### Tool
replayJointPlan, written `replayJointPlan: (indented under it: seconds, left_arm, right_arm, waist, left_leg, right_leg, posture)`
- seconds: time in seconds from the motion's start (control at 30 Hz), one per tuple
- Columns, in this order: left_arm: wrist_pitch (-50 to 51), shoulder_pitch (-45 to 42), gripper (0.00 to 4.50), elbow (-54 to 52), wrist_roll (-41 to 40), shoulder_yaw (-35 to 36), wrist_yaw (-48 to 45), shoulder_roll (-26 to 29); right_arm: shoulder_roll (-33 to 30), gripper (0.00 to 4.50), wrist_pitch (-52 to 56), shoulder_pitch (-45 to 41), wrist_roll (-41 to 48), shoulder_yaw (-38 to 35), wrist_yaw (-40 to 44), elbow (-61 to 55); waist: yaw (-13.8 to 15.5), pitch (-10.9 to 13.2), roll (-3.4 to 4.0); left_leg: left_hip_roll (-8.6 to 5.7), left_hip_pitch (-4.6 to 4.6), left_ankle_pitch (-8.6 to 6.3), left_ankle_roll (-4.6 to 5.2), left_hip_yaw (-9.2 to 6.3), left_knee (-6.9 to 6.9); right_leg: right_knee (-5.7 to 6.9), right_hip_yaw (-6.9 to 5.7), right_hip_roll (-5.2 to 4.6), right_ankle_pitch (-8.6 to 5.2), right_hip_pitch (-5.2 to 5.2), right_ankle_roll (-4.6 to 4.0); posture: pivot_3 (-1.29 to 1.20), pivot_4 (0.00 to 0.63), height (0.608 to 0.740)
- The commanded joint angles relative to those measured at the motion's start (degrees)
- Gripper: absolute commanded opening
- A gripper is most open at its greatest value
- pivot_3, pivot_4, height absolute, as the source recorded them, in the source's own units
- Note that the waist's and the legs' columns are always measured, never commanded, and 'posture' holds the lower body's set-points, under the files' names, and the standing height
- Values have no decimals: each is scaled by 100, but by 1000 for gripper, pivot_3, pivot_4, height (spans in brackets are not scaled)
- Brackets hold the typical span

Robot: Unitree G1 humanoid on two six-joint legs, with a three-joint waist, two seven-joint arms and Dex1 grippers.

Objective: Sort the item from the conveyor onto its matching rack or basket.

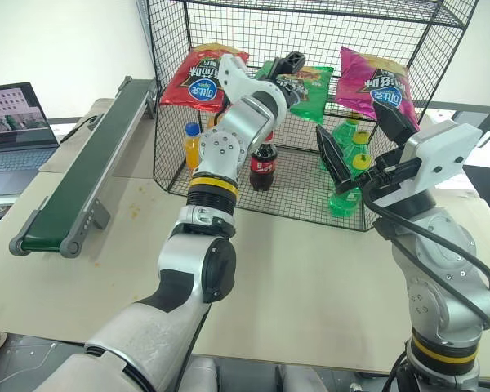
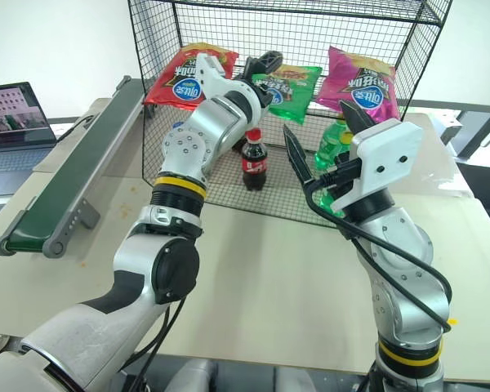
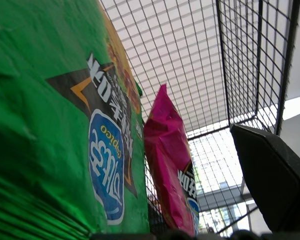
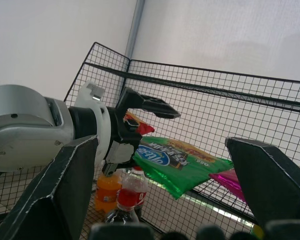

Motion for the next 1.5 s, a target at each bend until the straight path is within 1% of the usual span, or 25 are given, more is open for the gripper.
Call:
replayJointPlan:
  seconds: [0.03, 0.23, 0.47, 0.57, 0.7, 0.83, 0.93, 1.1, 1.13, 1.17, 1.27, 1.3, 1.37, 1.4, 1.43, 1.5]
  left_arm:
    - [718, 522, 4450, -1005, -388, -59, 430, -583]
    - [1159, 896, 4450, -1785, -626, -135, 882, -460]
    - [2051, 1461, 4450, -2506, -923, -166, 1341, 64]
    - [2409, 1755, 4450, -2817, -1131, -108, 1306, 290]
    - [2631, 1927, 4450, -3120, -1321, -51, 684, 744]
    - [2663, 2066, 4450, -3240, -1218, -91, 99, 1196]
    - [2638, 2186, 4450, -3189, -1083, -70, -426, 1632]
    - [2952, 2848, 4450, -3818, -869, -396, -1637, 2517]
    - [2958, 3005, 4450, -3935, -740, -496, -1858, 2688]
    - [2916, 3377, 4450, -4128, -522, -601, -2108, 2921]
    - [2680, 4136, 4450, -4506, 50, -855, -2602, 3339]
    - [2484, 4336, 4450, -4632, 353, -1016, -2769, 3469]
    - [1910, 5053, 4450, -4933, 1082, -1380, -3134, 3705]
    - [1603, 5413, 4450, -5001, 1418, -1518, -3245, 3713]
    - [1308, 5697, 4450, -5026, 1714, -1633, -3306, 3694]
    - [686, 6139, 4450, -4975, 2284, -1800, -3337, 3555]
  right_arm:
    - [55, 4500, -233, -128, 33, 1, 67, -11]
    - [117, 4500, -382, -185, 36, 51, 164, 160]
    - [144, 4500, -459, -193, 78, 83, 278, 265]
    - [165, 4500, -467, -186, 82, 109, 312, 286]
    - [201, 4500, -504, -118, 67, 176, 373, 316]
    - [227, 4500, -540, -6, 47, 255, 425, 299]
    - [274, 4500, -595, 117, 34, 311, 448, 307]
    - [292, 4500, -633, 373, 38, 374, 484, 210]
    - [289, 4500, -643, 442, 36, 380, 491, 192]
    - [297, 4500, -670, 615, 16, 411, 496, 170]
    - [318, 4500, -742, 1040, -71, 501, 490, 158]
    - [315, 4500, -743, 1169, -124, 539, 472, 173]
    - [324, 4500, -809, 1645, -392, 713, 376, 292]
    - [354, 4500, -939, 1916, -521, 804, 344, 369]
    - [395, 4500, -1049, 2130, -603, 868, 319, 420]
    - [490, 4500, -1218, 2449, -747, 959, 243, 512]
  waist:
    - [-14, 0, 1]
    - [-8, -1, 1]
    - [0, -1, 2]
    - [-4, -2, 3]
    - [-16, -2, 3]
    - [-18, -3, 5]
    - [-19, -3, 6]
    - [-43, -4, 7]
    - [-42, -4, 7]
    - [-40, -4, 7]
    - [-45, -11, 17]
    - [-44, -10, 16]
    - [-30, -11, 15]
    - [-27, -13, 15]
    - [-19, -14, 15]
    - [-18, -14, 15]
  left_leg:
    - [0, 2, 0, 0, 0, 0]
    - [0, 8, 2, -2, 0, 3]
    - [0, 5, 2, -2, 0, 6]
    - [0, 6, 2, -2, 0, 6]
    - [0, 6, 3, -3, 0, 6]
    - [0, 10, 3, -4, 0, 4]
    - [0, 11, 4, -5, 0, 5]
    - [1, 15, 4, -5, 0, 0]
    - [2, 15, 4, -5, 0, -2]
    - [3, 15, 4, -6, -1, -1]
    - [3, 27, 2, -4, 0, -7]
    - [4, 33, 1, -3, 1, -8]
    - [6, 25, 2, -3, 0, -7]
    - [7, 20, 1, -4, -1, -9]
    - [7, 34, 1, -4, 2, -10]
    - [7, 41, -1, -1, 3, -16]
  right_leg:
    - [1, 2, 0, 0, 0, 0]
    - [12, 5, 0, 0, 0, 0]
    - [12, 5, -1, 1, 0, -1]
    - [15, 5, -1, 1, 0, -1]
    - [20, 5, 0, 1, -3, -2]
    - [21, 5, 0, 1, -3, -2]
    - [21, 5, 0, 1, -2, -2]
    - [25, 5, 0, 1, -2, -2]
    - [26, 5, 0, 1, -3, -2]
    - [26, 4, 0, 1, -3, -2]
    - [25, 6, -1, 1, 3, -3]
    - [26, 6, -1, 0, 6, -3]
    - [25, 5, 0, 0, 0, -4]
    - [20, 6, 0, 1, -3, -5]
    - [22, 8, 0, 0, 13, -5]
    - [14, 9, -2, -2, 17, -8]
  posture:
    - [0, 150, 740]
    - [0, 150, 740]
    - [0, 150, 740]
    - [0, 150, 740]
    - [0, 150, 740]
    - [0, 150, 740]
    - [0, 150, 740]
    - [0, 150, 740]
    - [0, 150, 740]
    - [0, 150, 740]
    - [0, 150, 740]
    - [0, 150, 740]
    - [0, 150, 740]
    - [0, 150, 740]
    - [0, 150, 740]
    - [0, 150, 740]
